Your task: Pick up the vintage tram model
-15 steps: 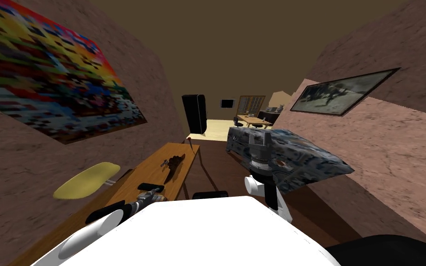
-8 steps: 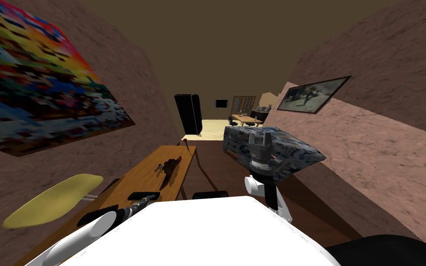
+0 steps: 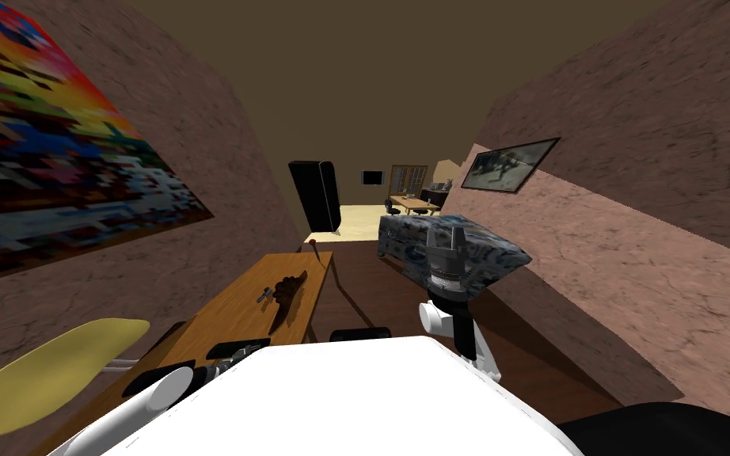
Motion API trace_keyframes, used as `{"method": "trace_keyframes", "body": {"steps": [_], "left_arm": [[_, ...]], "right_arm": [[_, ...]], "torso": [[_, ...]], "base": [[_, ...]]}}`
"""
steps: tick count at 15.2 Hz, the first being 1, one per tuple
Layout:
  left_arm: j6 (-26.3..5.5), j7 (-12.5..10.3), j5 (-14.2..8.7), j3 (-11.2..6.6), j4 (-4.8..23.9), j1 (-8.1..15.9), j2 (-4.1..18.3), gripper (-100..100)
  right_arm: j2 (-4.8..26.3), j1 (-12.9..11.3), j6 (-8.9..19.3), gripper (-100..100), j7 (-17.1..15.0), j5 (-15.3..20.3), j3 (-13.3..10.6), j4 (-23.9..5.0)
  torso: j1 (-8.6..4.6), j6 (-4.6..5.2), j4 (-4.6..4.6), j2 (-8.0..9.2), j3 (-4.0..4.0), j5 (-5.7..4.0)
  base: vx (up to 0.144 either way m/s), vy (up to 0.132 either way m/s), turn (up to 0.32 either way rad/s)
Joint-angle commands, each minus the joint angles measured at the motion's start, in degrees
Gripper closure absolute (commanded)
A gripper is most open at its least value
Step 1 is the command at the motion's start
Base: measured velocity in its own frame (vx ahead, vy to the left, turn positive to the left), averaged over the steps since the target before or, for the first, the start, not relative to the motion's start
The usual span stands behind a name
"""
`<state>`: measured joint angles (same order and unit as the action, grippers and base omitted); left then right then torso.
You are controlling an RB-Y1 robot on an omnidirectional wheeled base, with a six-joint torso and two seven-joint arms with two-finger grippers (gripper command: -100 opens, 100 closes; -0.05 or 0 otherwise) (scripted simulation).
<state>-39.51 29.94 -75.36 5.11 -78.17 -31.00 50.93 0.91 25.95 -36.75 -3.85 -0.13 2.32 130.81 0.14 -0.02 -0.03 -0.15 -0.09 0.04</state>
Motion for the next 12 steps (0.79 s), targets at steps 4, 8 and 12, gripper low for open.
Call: {"method": "trace_keyframes", "body": {"steps": [4, 8, 12], "left_arm": [[0.8, -0.1, 1.4, 0.64, 1.5, 1.0, -1.8, 100], [0.7, 0.0, 1.4, 0.69, 1.5, 1.0, -1.7, 100], [0.0, -0.3, 0.0, -0.02, -0.5, -0.2, 0.4, 100]], "right_arm": [[0.0, 0.0, 0.0, 0, 0.0, 0.0, 0.0, 0.0], [0.0, 0.0, 0.0, 0, 0.0, 0.0, 0.0, 0.0], [0.0, 0.0, 0.0, 0, 0.0, 0.0, 0.0, 0.0]], "torso": [[-0.02, -0.01, 0.00, 0.00, 0.00, -0.01], [-0.11, -0.01, 0.04, -0.01, 0.02, -0.03], [-0.26, -0.06, 0.03, -0.02, 0.00, -0.11]], "base": [[-0.004, 0.024, -0.036], [-0.001, 0.001, 0.001], [0.006, -0.027, 0.068]]}}
